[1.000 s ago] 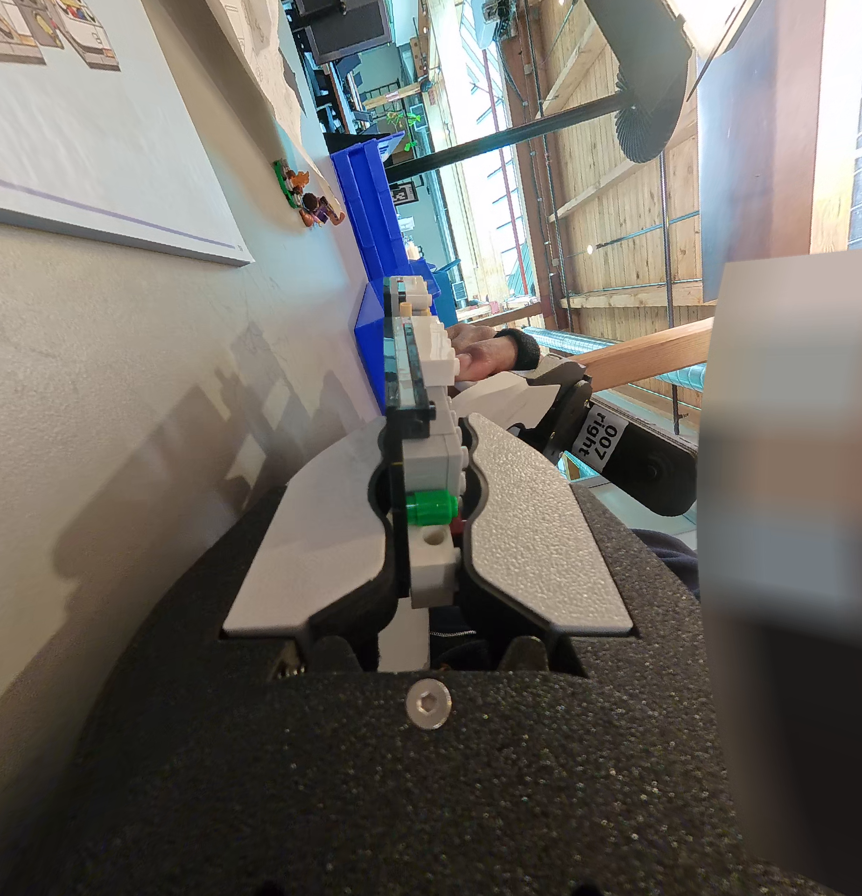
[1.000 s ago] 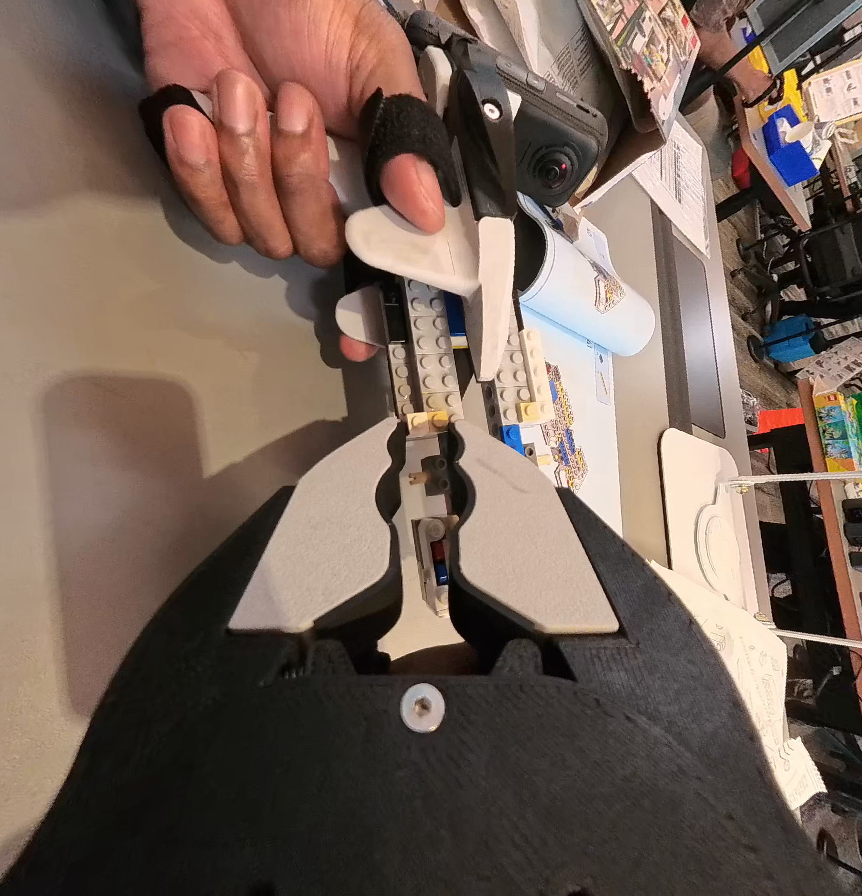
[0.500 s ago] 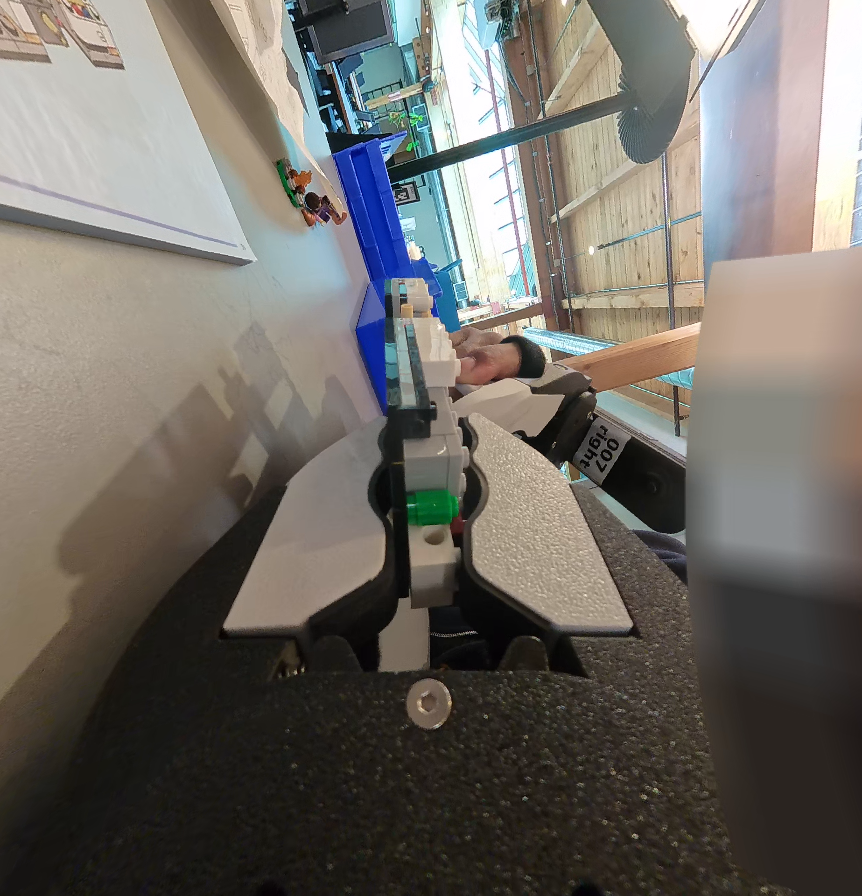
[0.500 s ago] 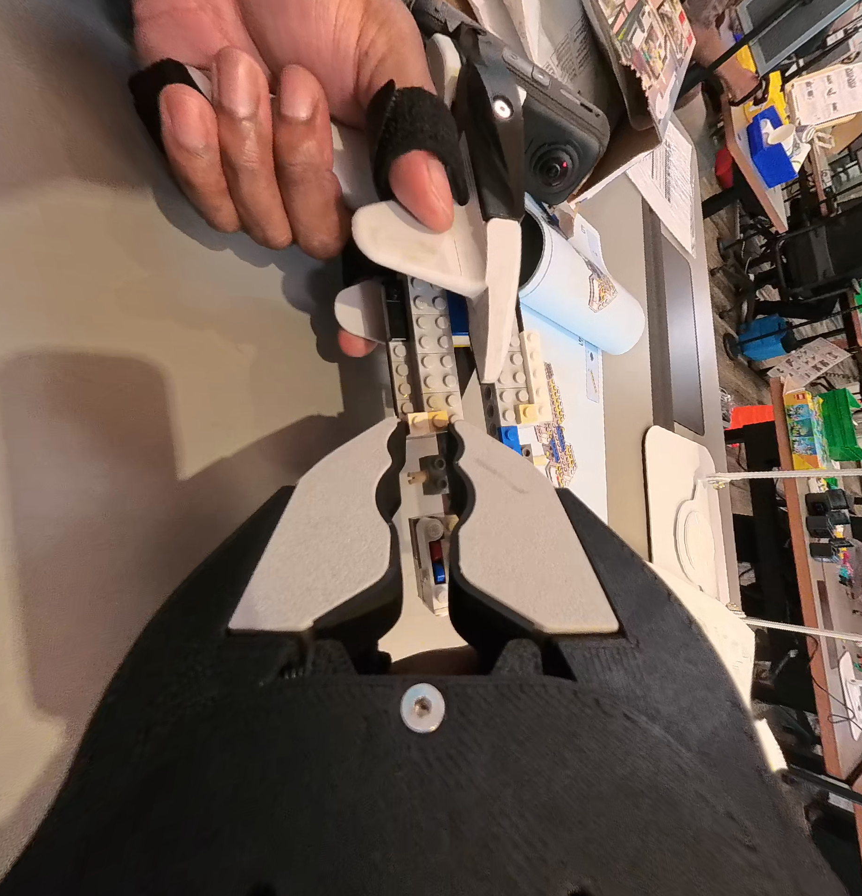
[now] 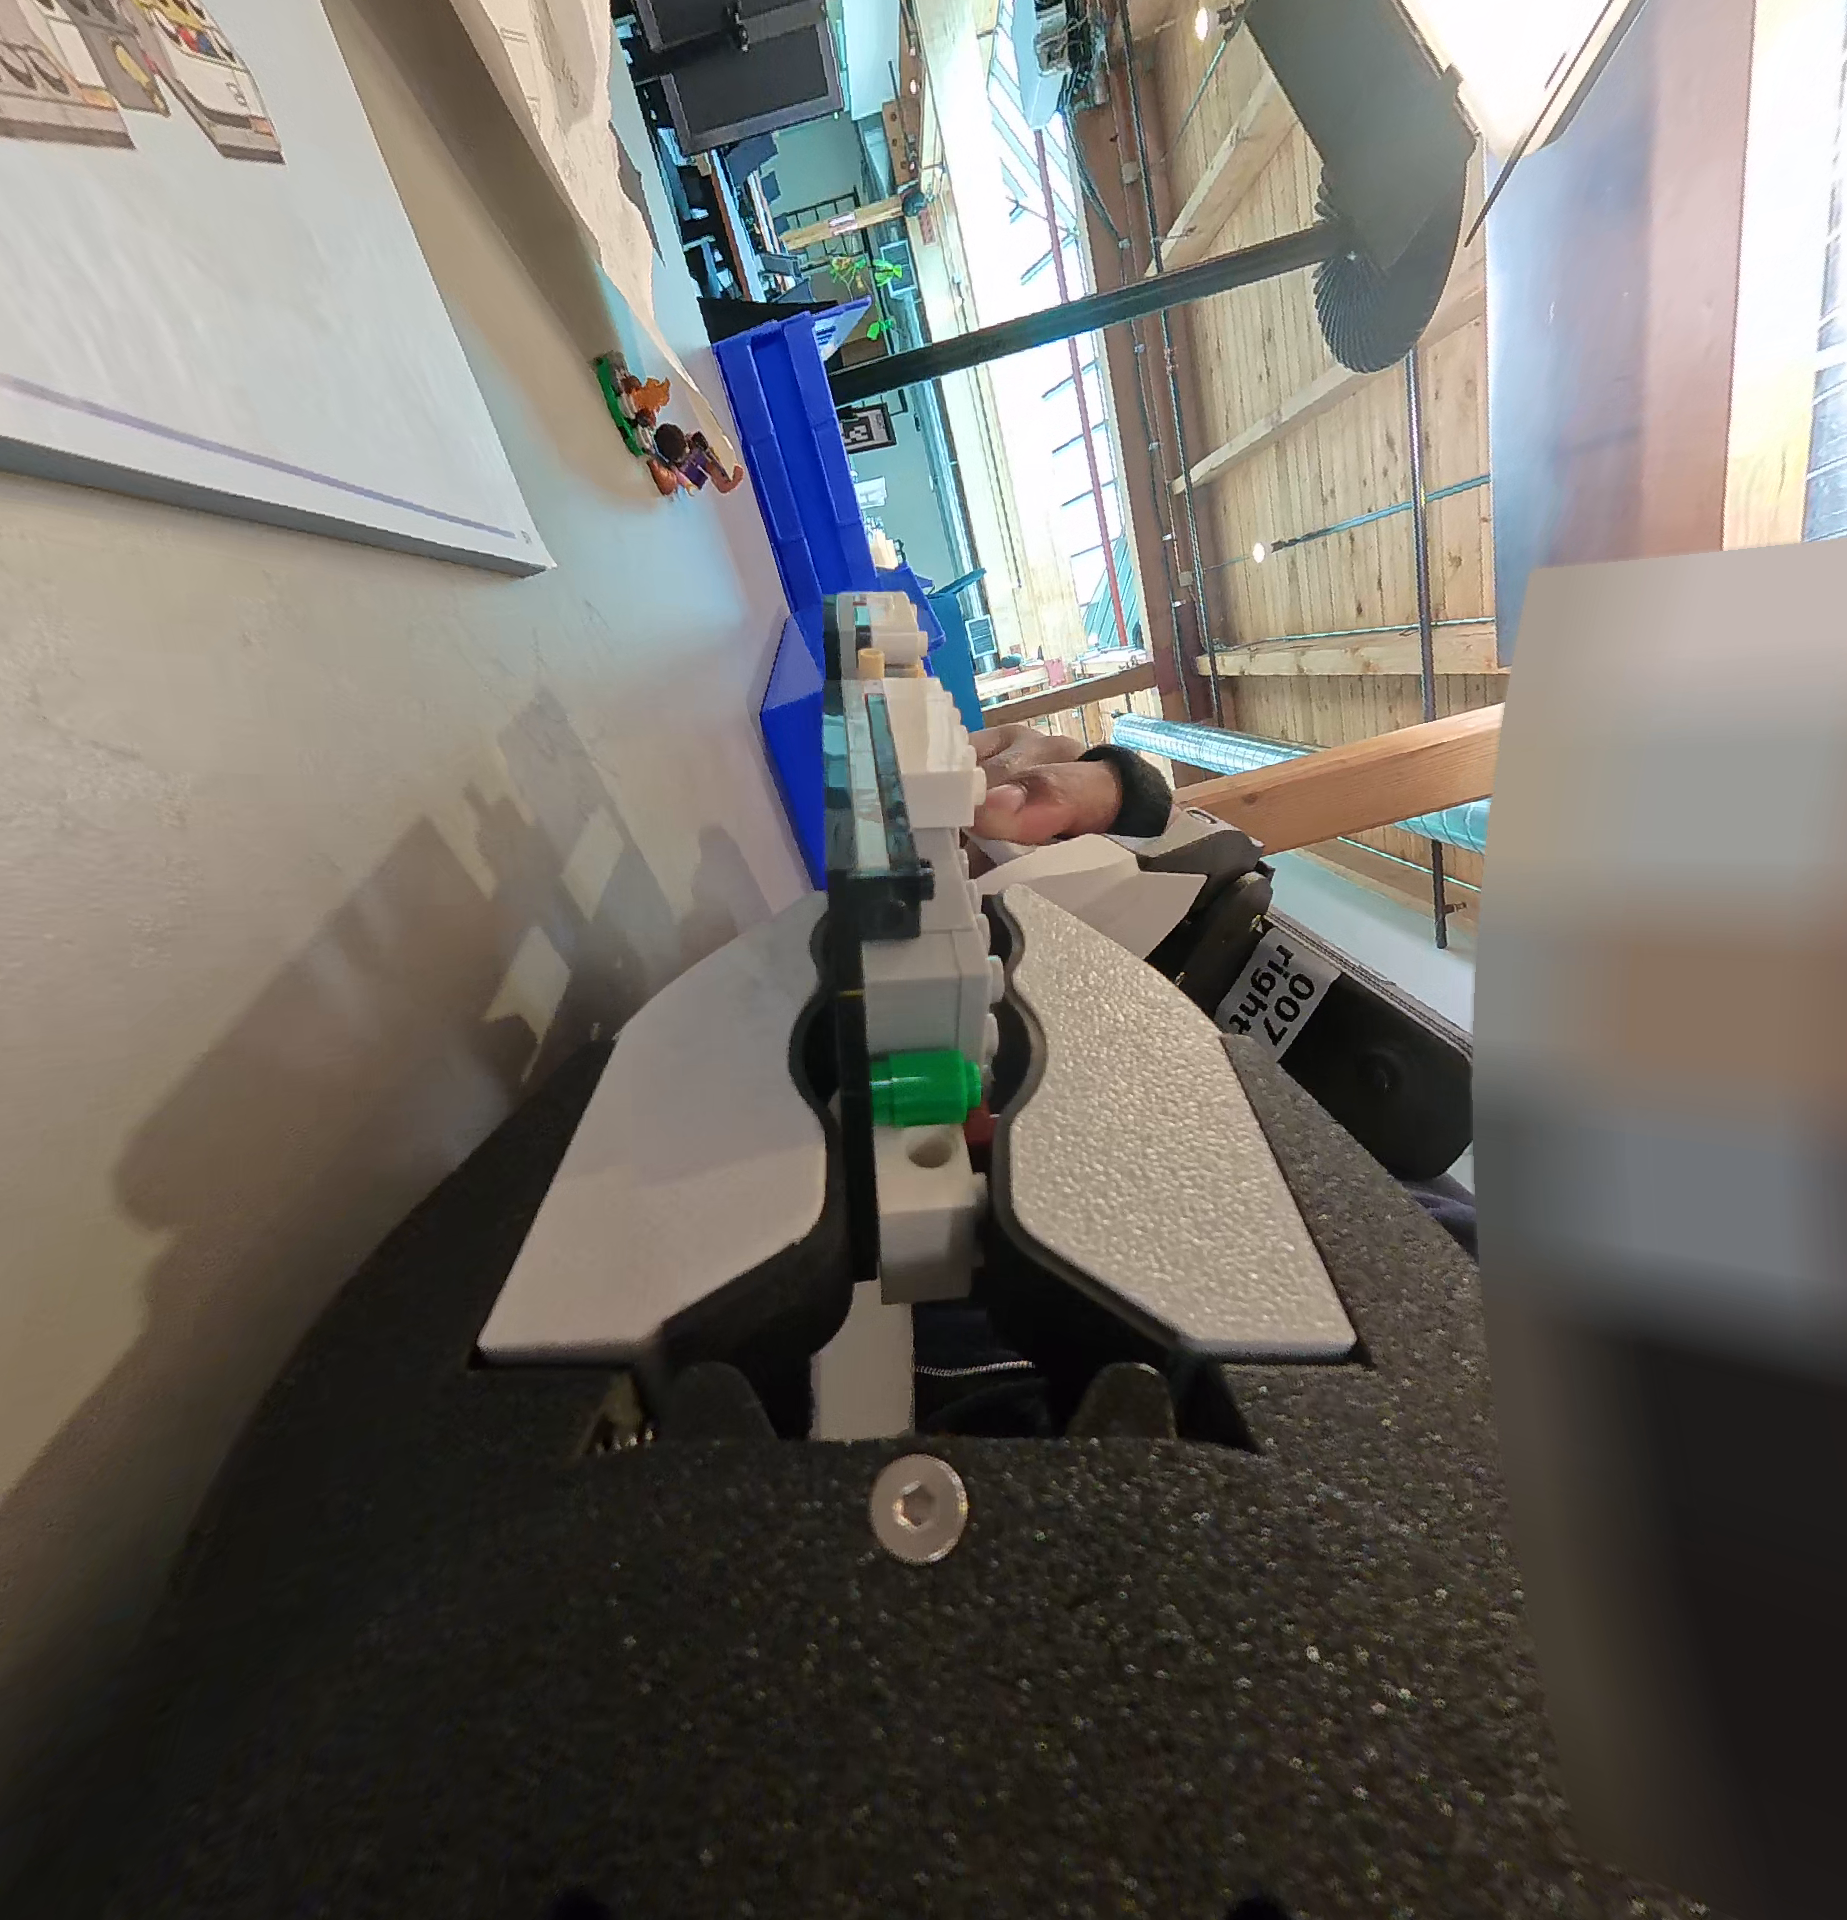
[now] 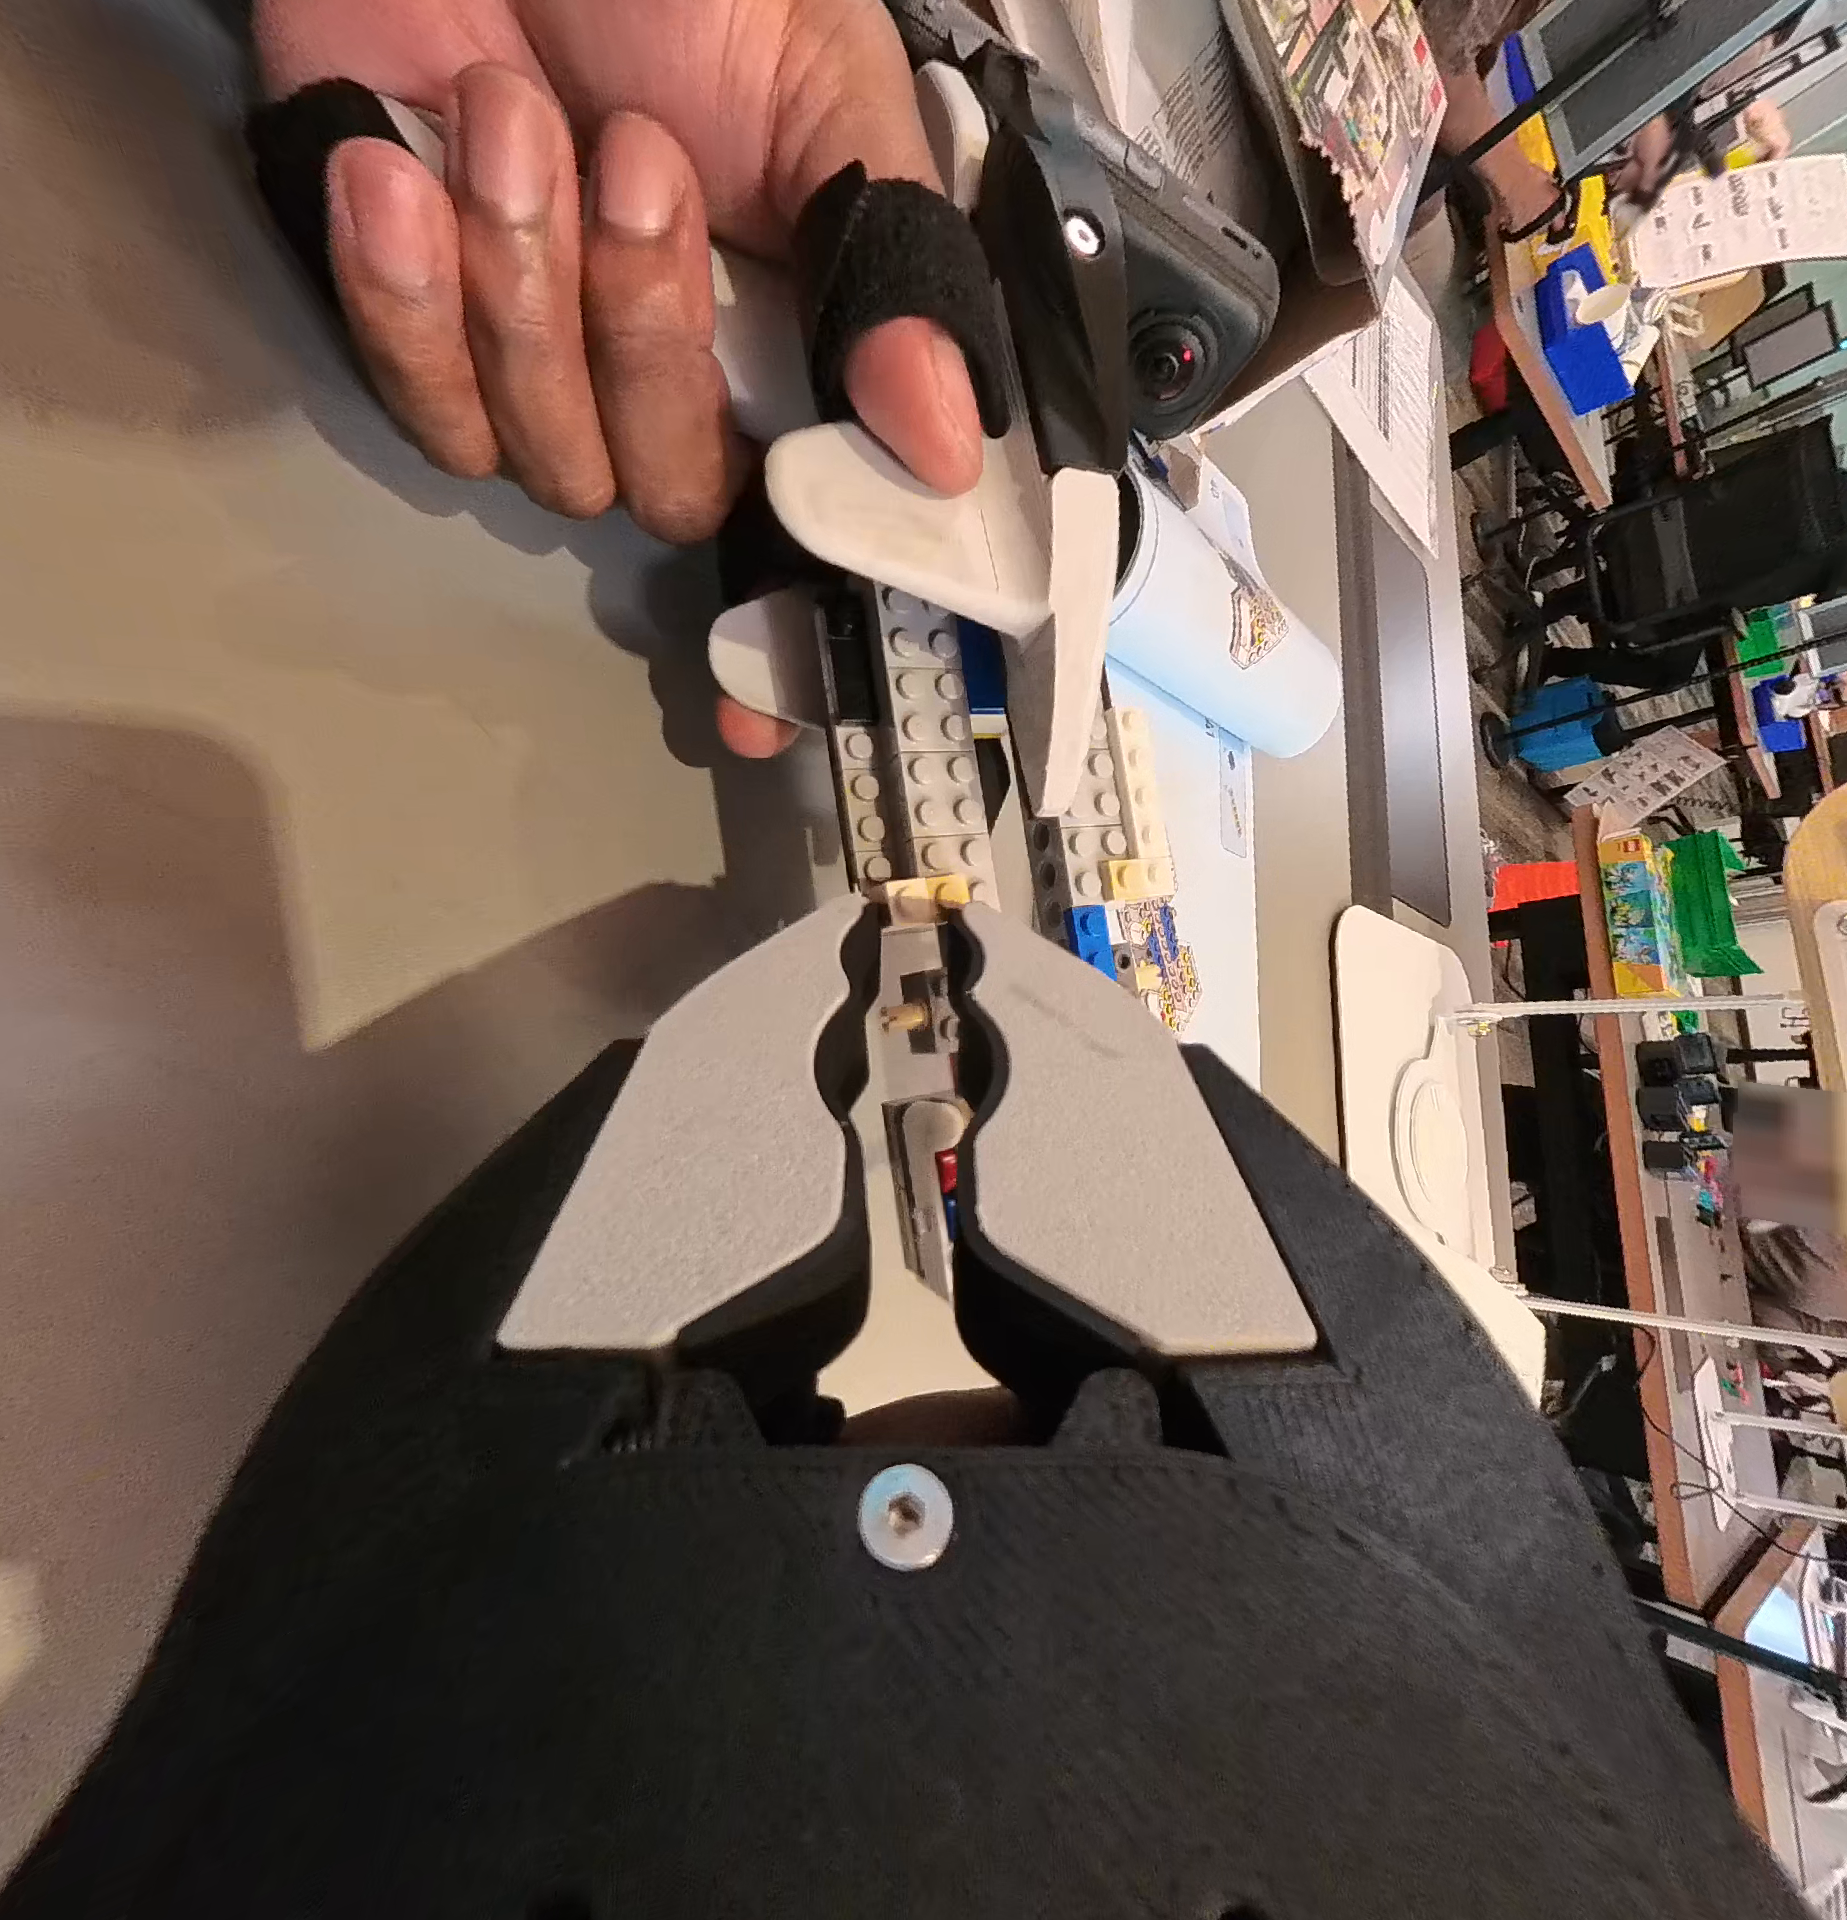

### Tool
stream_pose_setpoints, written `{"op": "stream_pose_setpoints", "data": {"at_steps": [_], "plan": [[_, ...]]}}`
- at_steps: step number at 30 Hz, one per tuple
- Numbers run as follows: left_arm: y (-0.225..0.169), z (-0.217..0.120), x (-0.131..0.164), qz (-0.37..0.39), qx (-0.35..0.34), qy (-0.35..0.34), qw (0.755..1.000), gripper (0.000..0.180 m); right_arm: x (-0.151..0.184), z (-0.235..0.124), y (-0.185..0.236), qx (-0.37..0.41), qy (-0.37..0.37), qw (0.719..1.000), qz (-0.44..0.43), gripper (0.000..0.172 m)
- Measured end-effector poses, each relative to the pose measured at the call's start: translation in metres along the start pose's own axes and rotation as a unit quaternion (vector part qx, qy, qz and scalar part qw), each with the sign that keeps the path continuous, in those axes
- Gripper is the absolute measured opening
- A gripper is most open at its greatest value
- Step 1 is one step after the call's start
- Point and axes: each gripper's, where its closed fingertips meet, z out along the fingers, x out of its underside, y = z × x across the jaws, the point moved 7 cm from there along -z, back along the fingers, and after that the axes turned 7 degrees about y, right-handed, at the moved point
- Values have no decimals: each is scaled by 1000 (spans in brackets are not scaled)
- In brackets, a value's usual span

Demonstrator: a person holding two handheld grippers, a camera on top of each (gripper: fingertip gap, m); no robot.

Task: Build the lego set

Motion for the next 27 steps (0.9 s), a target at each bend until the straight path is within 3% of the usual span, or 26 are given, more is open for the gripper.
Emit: {"op": "stream_pose_setpoints", "data": {"at_steps": [3, 8, 18, 22, 27], "plan": [[0, -1, -2, -1, 1, -7, 1000, 25, 0, -1, 0, 7, -2, 1000, -4, 4], [0, -2, -2, -1, 4, -9, 1000, 24, 1, -2, -1, -5, -15, 1000, 14, 24], [0, -2, -2, -5, 4, -11, 1000, 25, -1, -1, -7, 16, -28, 999, 39, 30], [2, -5, -5, -23, 15, -30, 999, 25, -2, 0, -7, 78, -24, 996, 27, 38], [5, -12, -9, -73, 37, -71, 994, 24, 1, 9, 4, 201, 7, 979, -47, 42]]}}
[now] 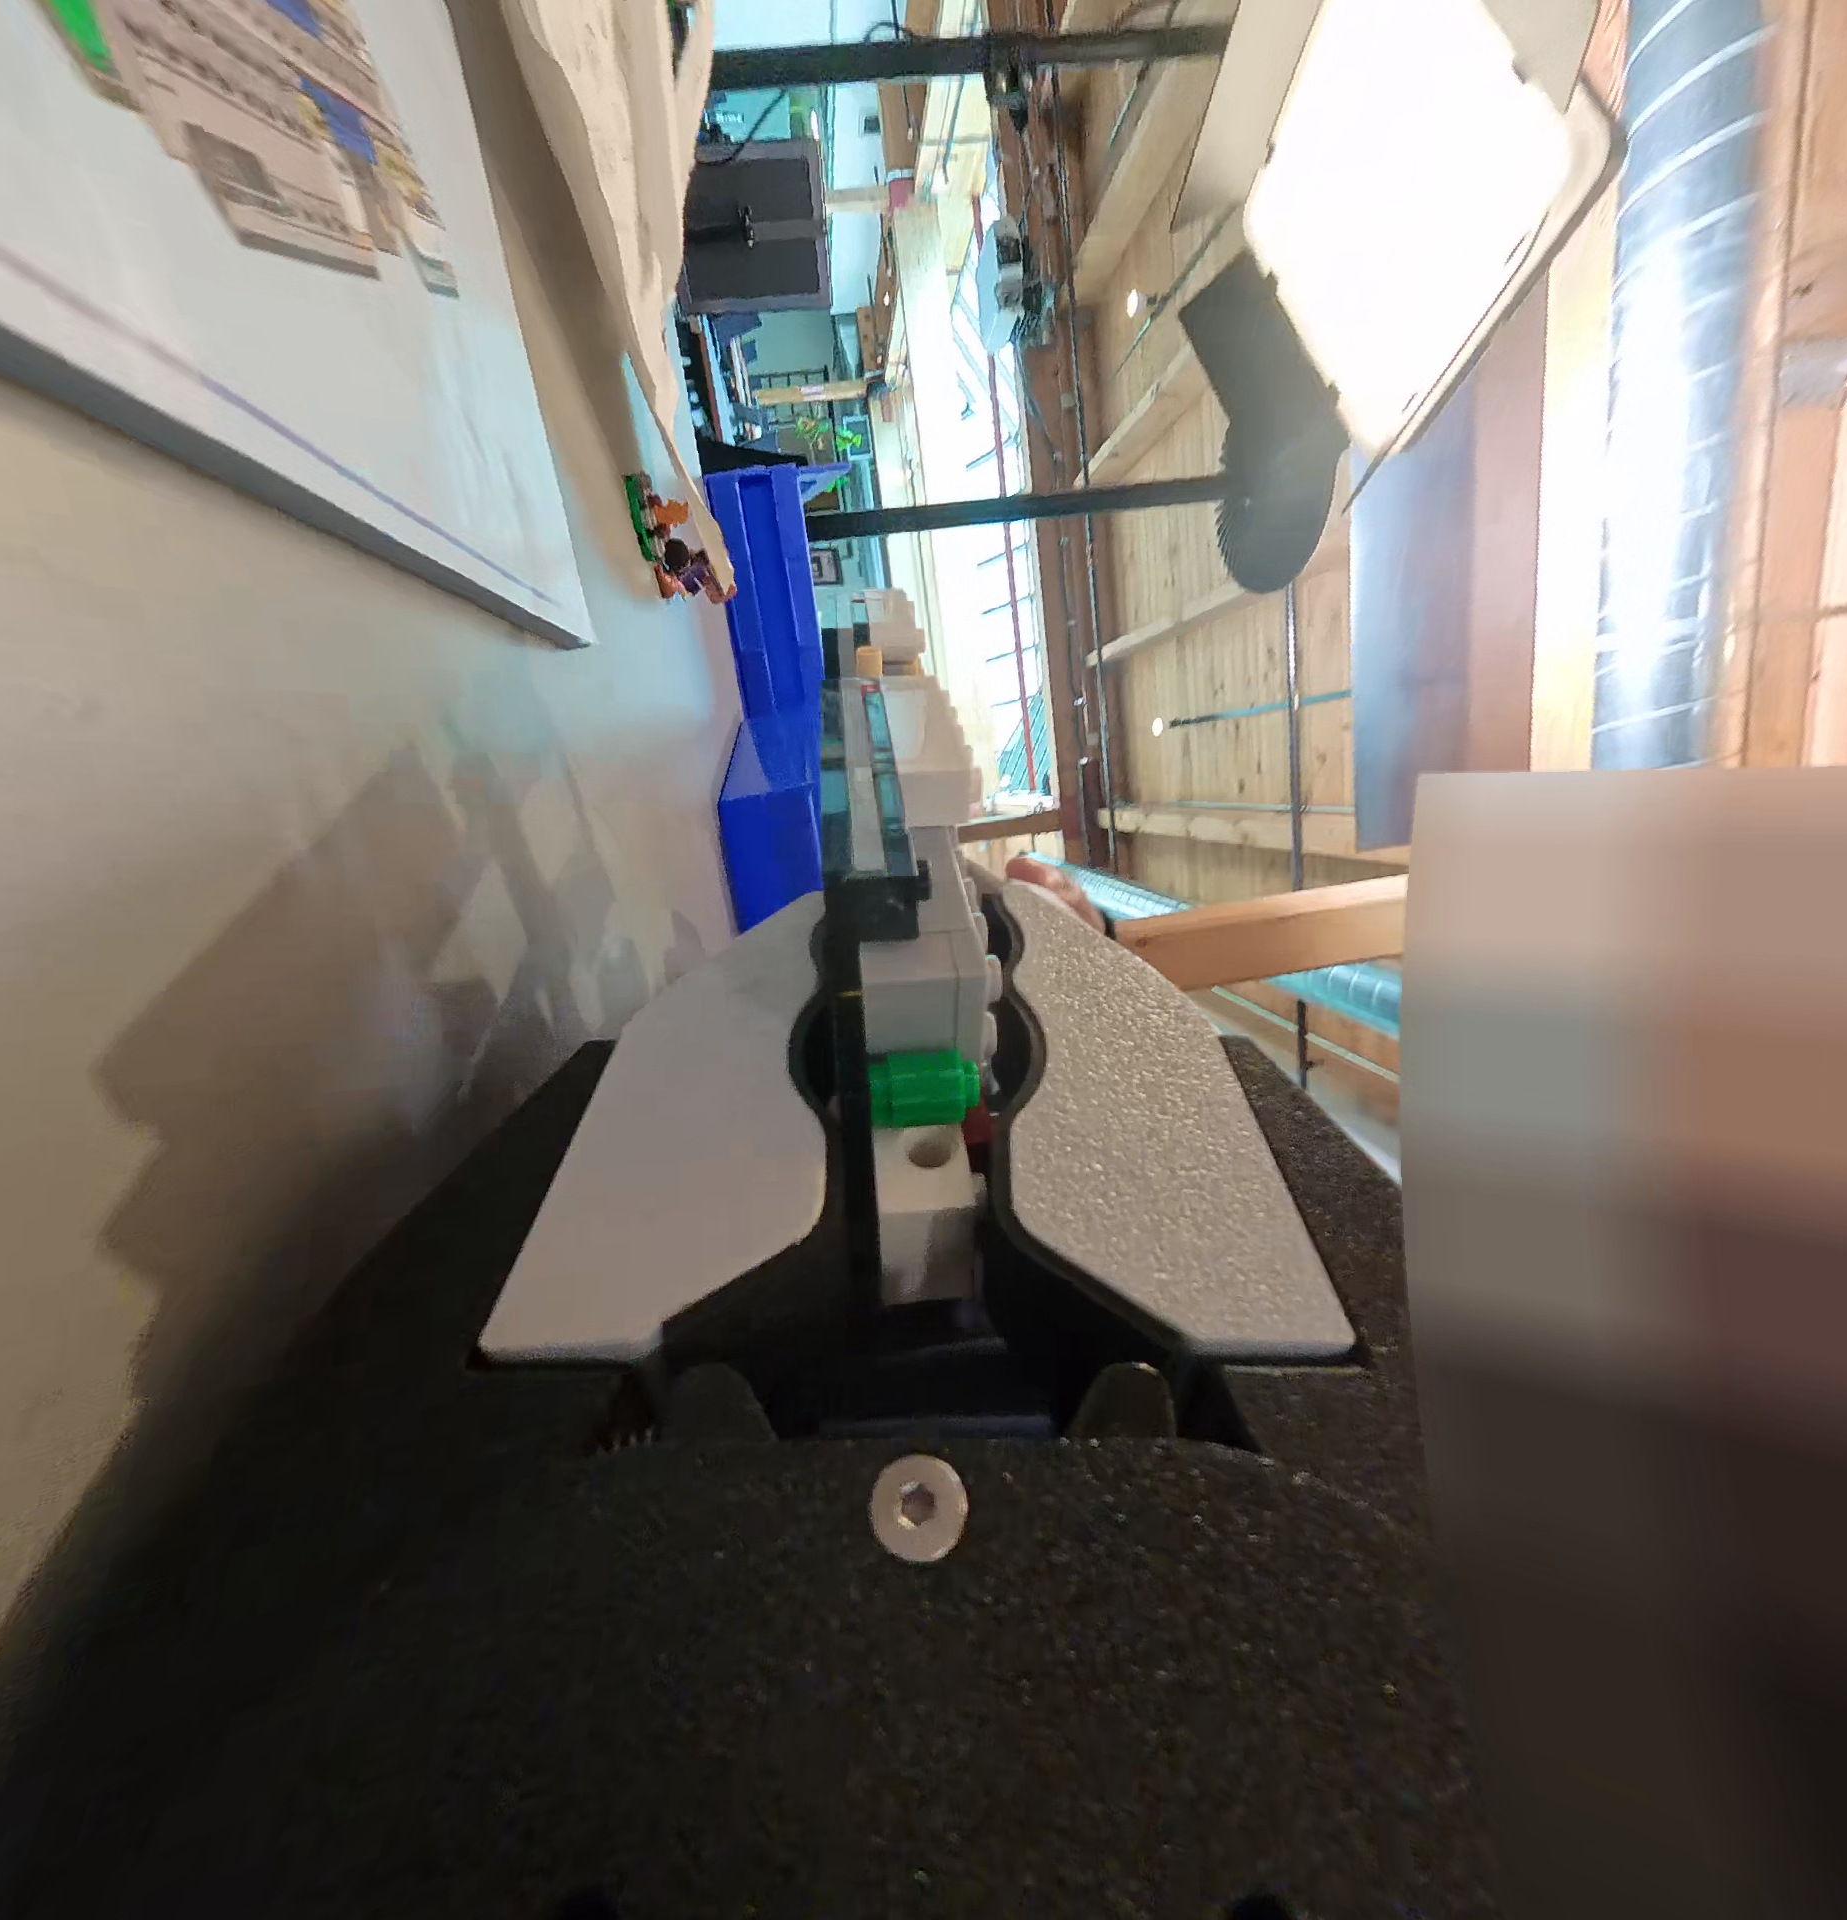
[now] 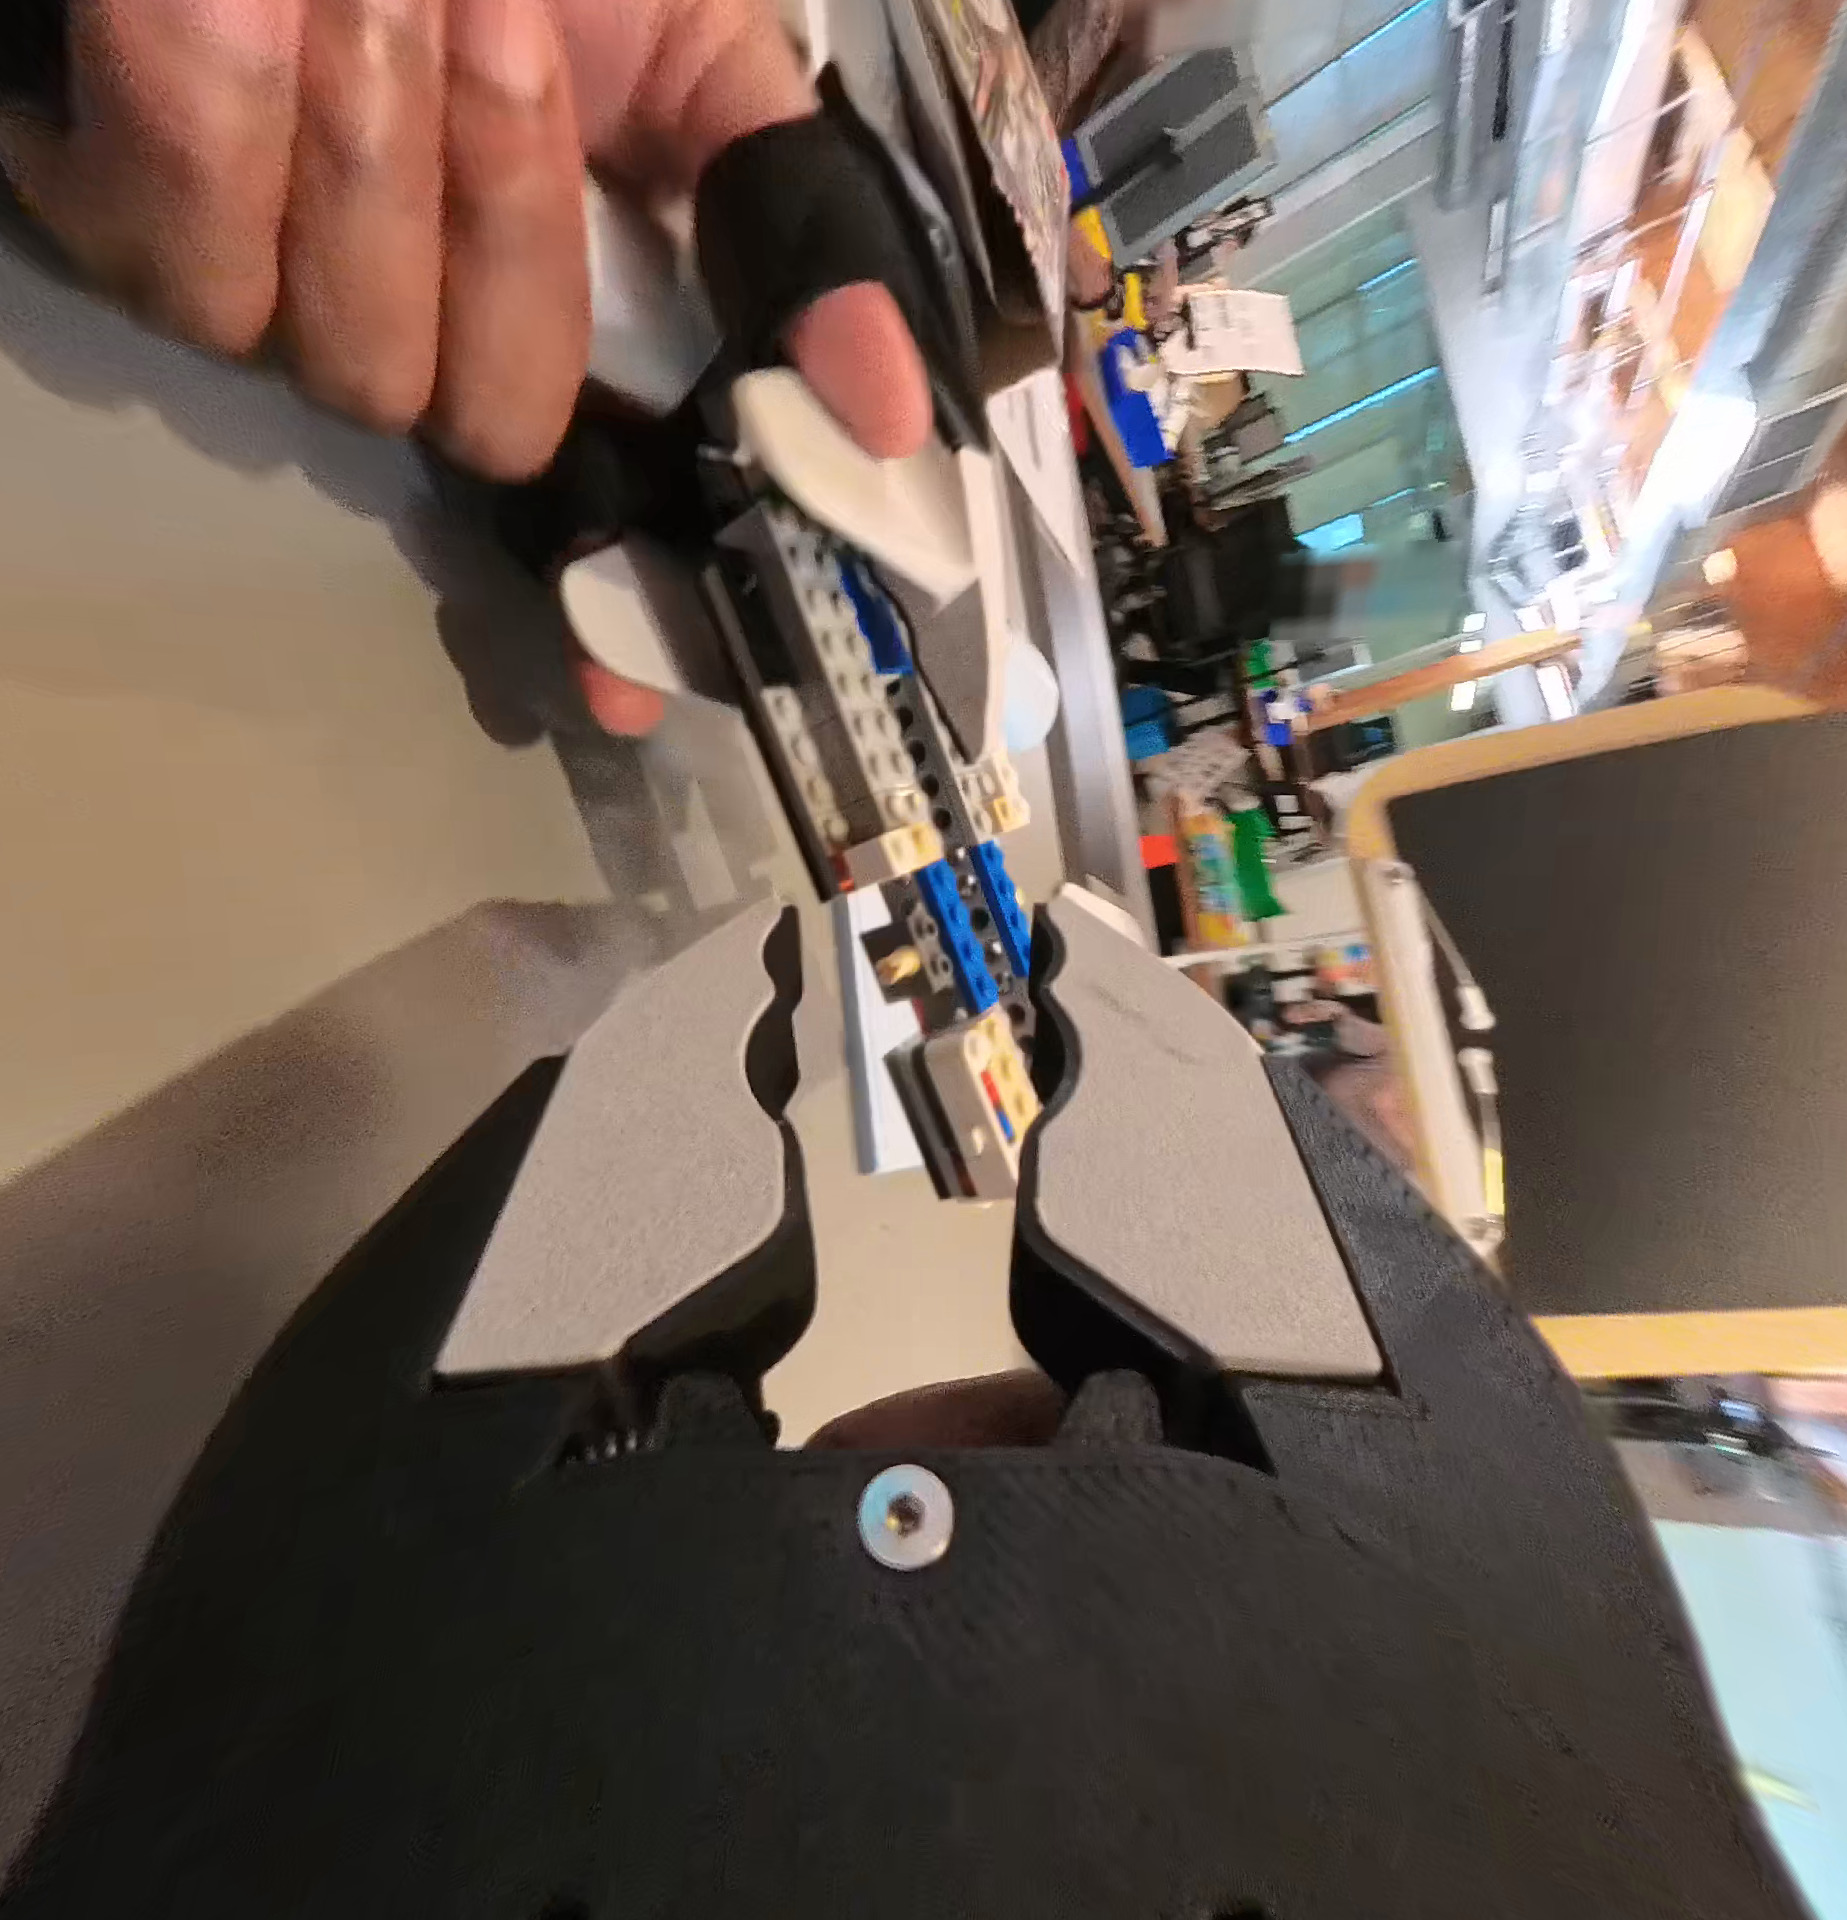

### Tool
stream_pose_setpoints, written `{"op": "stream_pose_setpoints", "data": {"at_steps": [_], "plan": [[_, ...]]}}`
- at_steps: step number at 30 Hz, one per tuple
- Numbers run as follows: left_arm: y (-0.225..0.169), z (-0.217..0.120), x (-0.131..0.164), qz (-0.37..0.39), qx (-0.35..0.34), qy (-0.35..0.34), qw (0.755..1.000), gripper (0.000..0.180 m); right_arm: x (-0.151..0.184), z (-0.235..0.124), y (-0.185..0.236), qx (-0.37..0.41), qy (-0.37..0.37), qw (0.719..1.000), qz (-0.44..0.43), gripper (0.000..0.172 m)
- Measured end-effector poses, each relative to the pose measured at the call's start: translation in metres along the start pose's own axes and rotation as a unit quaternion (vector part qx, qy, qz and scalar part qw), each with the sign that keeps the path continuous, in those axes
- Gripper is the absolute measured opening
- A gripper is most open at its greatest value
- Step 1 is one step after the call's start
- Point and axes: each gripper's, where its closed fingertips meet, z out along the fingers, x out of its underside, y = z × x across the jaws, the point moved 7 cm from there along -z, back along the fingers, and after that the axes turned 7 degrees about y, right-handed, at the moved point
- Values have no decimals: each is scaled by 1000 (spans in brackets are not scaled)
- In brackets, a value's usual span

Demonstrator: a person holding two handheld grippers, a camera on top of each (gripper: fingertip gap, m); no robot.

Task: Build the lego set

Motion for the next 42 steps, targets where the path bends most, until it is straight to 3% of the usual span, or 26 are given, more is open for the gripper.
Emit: {"op": "stream_pose_setpoints", "data": {"at_steps": [4, 9, 18, 23, 42], "plan": [[2, -2, 0, -30, 11, -15, 999, 24, -1, 8, 15, 64, 16, 995, -69, 45], [-1, -2, 2, -41, 20, -16, 999, 24, -5, 14, 18, 114, 11, 991, -69, 49], [0, 0, 5, -41, 15, -12, 999, 24, -9, 22, 21, 163, 18, 979, -121, 39], [-1, 1, 6, -36, 14, -10, 999, 24, -8, 25, 23, 166, 24, 977, -131, 25], [4, 1, 9, -44, 4, -18, 999, 25, -4, 27, 25, 131, 35, 982, -135, 24]]}}
